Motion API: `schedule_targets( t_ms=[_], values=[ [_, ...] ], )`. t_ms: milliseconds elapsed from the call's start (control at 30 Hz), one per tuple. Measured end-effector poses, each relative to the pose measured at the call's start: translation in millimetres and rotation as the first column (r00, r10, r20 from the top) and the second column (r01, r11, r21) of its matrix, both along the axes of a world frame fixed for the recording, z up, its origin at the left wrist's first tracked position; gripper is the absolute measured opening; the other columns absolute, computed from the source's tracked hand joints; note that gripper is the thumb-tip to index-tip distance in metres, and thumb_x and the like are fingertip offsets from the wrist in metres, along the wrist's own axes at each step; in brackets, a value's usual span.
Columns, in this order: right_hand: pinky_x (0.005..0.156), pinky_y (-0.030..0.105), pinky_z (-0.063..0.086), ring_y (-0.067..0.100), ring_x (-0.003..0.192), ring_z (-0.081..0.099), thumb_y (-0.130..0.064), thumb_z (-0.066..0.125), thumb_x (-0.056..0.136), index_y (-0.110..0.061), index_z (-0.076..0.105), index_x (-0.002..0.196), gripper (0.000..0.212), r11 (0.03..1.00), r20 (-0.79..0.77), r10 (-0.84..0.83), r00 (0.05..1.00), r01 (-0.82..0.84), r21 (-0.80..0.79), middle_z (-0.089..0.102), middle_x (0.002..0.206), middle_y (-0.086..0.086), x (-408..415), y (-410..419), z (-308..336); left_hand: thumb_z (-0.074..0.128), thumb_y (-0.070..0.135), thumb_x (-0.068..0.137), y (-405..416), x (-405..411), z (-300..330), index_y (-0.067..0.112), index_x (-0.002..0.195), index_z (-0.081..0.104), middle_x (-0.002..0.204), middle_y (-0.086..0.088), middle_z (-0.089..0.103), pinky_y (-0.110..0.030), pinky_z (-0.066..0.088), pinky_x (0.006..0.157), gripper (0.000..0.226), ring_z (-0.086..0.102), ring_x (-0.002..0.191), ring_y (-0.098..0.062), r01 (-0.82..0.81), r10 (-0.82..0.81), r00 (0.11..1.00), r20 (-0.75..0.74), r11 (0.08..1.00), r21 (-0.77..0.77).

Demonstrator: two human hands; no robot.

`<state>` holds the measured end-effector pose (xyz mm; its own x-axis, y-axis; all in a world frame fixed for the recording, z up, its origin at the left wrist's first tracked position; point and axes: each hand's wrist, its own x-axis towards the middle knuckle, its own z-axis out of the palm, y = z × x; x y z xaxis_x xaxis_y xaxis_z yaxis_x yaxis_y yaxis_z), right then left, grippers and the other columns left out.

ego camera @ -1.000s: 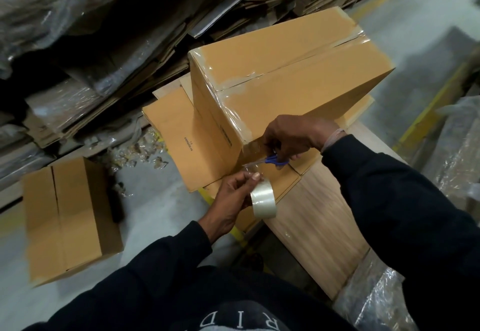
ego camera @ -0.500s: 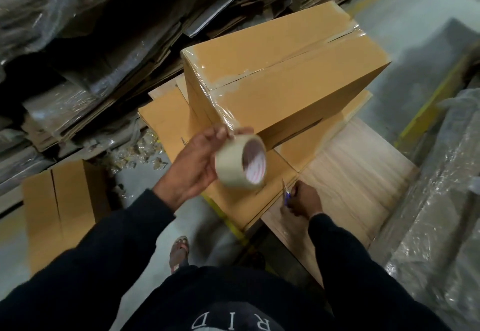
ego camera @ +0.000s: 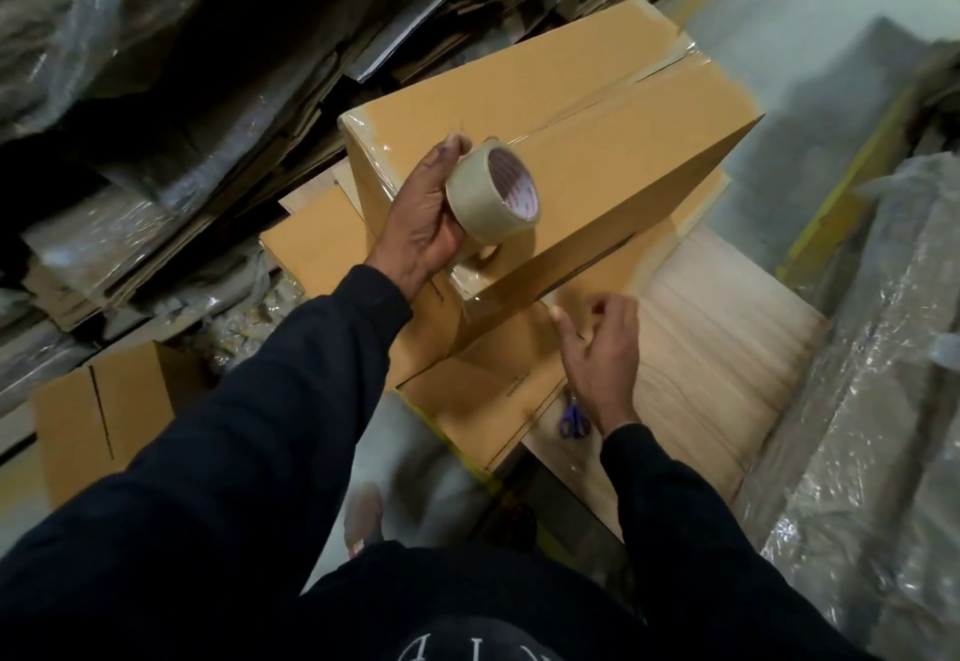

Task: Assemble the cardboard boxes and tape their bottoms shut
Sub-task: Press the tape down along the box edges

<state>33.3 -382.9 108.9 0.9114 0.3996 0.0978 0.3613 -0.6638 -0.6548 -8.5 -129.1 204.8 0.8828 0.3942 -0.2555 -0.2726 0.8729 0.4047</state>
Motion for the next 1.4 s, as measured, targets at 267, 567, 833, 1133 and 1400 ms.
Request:
schedule_targets(
  t_ms=[267, 567, 833, 1133, 1400],
  values=[
    [0.129, 0.066, 0.000, 0.039, 0.161, 0.020, -0.092, 0.045, 0.082, -0.008, 0.018, 0.162, 0.119, 0.897, 0.366, 0.417, 0.832, -0.442, -0.018, 0.025, 0.169, 0.023, 16.7, 88.4, 40.3, 0.057, 0.020, 0.109, -3.0, 2.5, -5.3, 0.010, 0.096, 0.067, 0.106, -0.013, 0.075, -0.046, 0.058, 0.099, 0.019, 0.074, 0.101, -0.025, -0.054, 0.060, 0.995, -0.080, 0.996, 0.070],
    [0.132, 0.052, -0.002, 0.035, 0.159, 0.024, -0.077, 0.071, 0.077, 0.002, 0.009, 0.163, 0.132, 0.865, 0.316, 0.493, 0.811, -0.494, -0.083, 0.025, 0.169, 0.023, 29.9, 78.6, 32.9, 0.053, 0.018, 0.110, -3.1, 0.9, -8.3, 0.010, 0.096, 0.067, 0.118, -0.017, 0.072, -0.045, 0.057, 0.104, 0.021, 0.069, 0.113, -0.027, -0.058, 0.060, 0.997, -0.052, 0.998, 0.037],
    [0.126, 0.047, -0.010, 0.035, 0.160, -0.018, -0.085, 0.081, 0.053, -0.016, -0.029, 0.163, 0.170, 0.909, -0.023, 0.417, 0.909, -0.417, 0.015, -0.011, 0.177, 0.003, 11.7, 75.6, 58.1, 0.054, 0.017, 0.109, -5.2, 0.0, -9.2, 0.010, 0.099, 0.064, 0.117, -0.013, 0.068, -0.039, 0.060, 0.096, 0.016, 0.071, 0.108, -0.022, -0.052, 0.056, 0.997, -0.062, 0.996, 0.068],
    [0.126, 0.040, -0.016, 0.027, 0.159, -0.026, -0.084, 0.082, 0.055, -0.003, -0.020, 0.164, 0.170, 0.925, 0.051, 0.379, 0.924, -0.376, -0.054, -0.021, 0.169, -0.008, 0.7, 85.4, 51.9, 0.055, 0.018, 0.109, -2.3, -1.2, -6.2, 0.011, 0.099, 0.067, 0.115, -0.014, 0.073, -0.038, 0.062, 0.092, 0.016, 0.072, 0.105, -0.022, -0.044, 0.052, 0.994, -0.097, 0.996, 0.083],
    [0.129, 0.048, -0.011, 0.025, 0.156, -0.029, -0.087, 0.078, 0.054, -0.010, -0.025, 0.164, 0.169, 0.927, -0.010, 0.374, 0.927, -0.374, -0.008, -0.035, 0.166, -0.015, -1.9, 83.3, 62.6, 0.053, 0.022, 0.109, -4.3, -4.0, -3.4, 0.014, 0.099, 0.066, 0.116, -0.010, 0.071, -0.040, 0.060, 0.094, 0.018, 0.068, 0.112, -0.023, 0.000, 0.008, 0.997, -0.079, 0.995, 0.102]
  ],
)
